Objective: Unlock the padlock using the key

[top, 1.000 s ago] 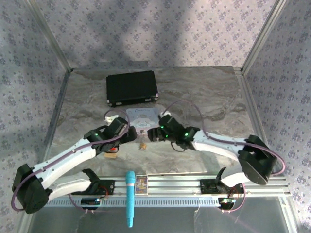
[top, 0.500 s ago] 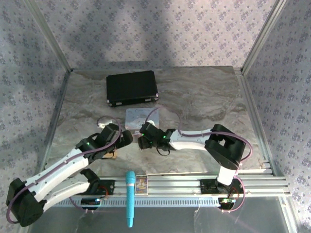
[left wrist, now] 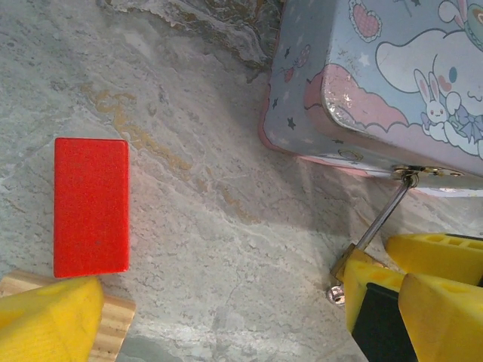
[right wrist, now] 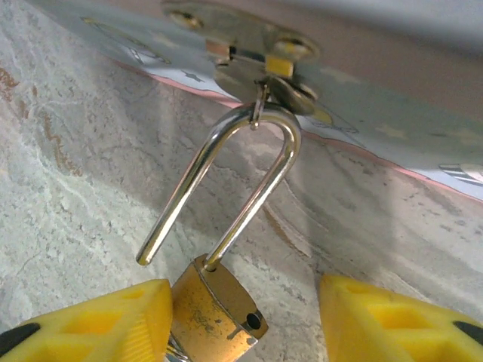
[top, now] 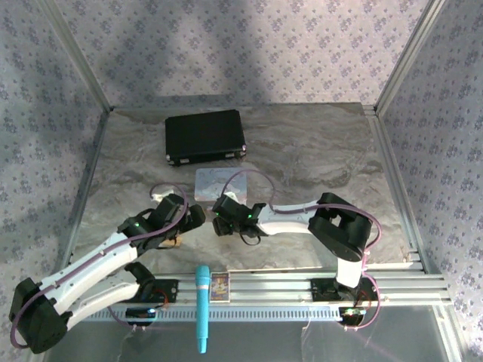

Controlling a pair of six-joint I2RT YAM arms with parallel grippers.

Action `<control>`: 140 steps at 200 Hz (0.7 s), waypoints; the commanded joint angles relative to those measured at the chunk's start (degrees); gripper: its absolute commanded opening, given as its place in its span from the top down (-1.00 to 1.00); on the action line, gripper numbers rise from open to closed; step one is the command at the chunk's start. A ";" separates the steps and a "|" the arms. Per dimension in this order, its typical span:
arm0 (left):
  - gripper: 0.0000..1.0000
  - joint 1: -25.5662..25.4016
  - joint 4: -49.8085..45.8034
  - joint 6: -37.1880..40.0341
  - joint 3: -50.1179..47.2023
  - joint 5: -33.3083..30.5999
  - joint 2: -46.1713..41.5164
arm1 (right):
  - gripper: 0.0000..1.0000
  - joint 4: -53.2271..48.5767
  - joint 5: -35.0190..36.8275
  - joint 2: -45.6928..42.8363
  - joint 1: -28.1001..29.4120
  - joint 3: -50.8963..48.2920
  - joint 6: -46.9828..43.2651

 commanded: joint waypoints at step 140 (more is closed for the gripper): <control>-1.00 -3.09 -0.61 31.99 16.43 -13.66 13.15 | 0.87 19.64 -12.61 -5.59 -6.93 -18.67 8.53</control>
